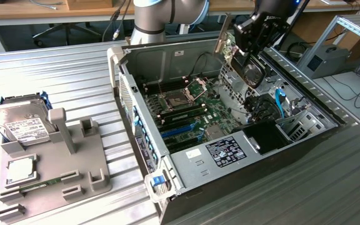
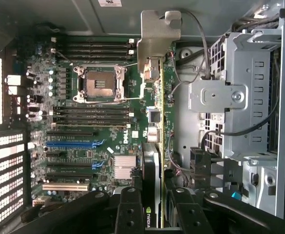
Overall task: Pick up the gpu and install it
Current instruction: 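Insert the gpu into the slot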
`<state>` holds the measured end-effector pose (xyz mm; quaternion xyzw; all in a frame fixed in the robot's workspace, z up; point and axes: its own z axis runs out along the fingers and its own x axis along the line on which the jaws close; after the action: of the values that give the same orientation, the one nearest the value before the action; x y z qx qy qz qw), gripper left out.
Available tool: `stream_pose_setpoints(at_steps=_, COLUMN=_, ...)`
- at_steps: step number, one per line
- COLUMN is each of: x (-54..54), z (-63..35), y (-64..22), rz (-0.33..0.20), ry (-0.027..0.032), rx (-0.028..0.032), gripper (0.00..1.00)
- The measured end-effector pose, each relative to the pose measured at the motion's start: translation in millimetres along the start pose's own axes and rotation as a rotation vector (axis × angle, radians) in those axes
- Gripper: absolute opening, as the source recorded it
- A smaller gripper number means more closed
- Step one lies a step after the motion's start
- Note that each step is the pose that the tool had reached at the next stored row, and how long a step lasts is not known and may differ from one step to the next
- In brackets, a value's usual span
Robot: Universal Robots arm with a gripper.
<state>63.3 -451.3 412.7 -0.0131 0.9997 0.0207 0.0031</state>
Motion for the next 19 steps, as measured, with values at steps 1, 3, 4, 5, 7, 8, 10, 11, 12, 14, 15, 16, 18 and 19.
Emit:
stream_pose_setpoints(at_steps=1, x=0.1, z=0.0, y=0.0, rz=-0.012, ry=0.0005, rx=-0.0001, gripper=0.27)
stream_pose_setpoints(at_steps=3, x=0.1, z=0.0, y=0.0, rz=-0.026, ry=0.0011, rx=-0.0002, gripper=0.27)
stream_pose_setpoints(at_steps=4, x=0.2, z=0.0, y=0.0, rz=-0.038, ry=0.0016, rx=-0.0003, gripper=0.27)
stream_pose_setpoints(at_steps=5, x=0.2, z=0.0, y=0.0, rz=-0.046, ry=0.0019, rx=-0.0003, gripper=0.27)
stream_pose_setpoints(at_steps=7, x=0.2, z=0.0, y=0.0, rz=-0.064, ry=0.0026, rx=-0.0004, gripper=0.27)
stream_pose_setpoints(at_steps=8, x=0.2, z=0.0, y=0.0, rz=-0.072, ry=0.0030, rx=-0.0004, gripper=0.27)
stream_pose_setpoints(at_steps=10, x=0.2, z=0.0, y=0.0, rz=-0.091, ry=0.0038, rx=-0.0005, gripper=0.27)
stream_pose_setpoints(at_steps=11, x=0.2, z=0.0, y=0.0, rz=-0.097, ry=0.0040, rx=-0.0005, gripper=0.27)
stream_pose_setpoints(at_steps=12, x=0.2, z=0.0, y=0.0, rz=-0.110, ry=0.0046, rx=-0.0004, gripper=0.27)
stream_pose_setpoints(at_steps=14, x=0.2, z=0.0, y=0.0, rz=-0.124, ry=0.0051, rx=-0.0005, gripper=0.27)
stream_pose_setpoints(at_steps=15, x=0.2, z=0.0, y=0.0, rz=-0.131, ry=0.0054, rx=-0.0004, gripper=0.27)
stream_pose_setpoints(at_steps=16, x=0.2, z=0.0, y=0.0, rz=-0.139, ry=0.0058, rx=-0.0003, gripper=0.27)
stream_pose_setpoints(at_steps=18, x=0.2, z=0.0, y=0.1, rz=-0.153, ry=0.0064, rx=-0.0003, gripper=0.27)
stream_pose_setpoints(at_steps=19, x=0.2, z=0.0, y=0.1, rz=-0.161, ry=0.0067, rx=-0.0002, gripper=0.27)
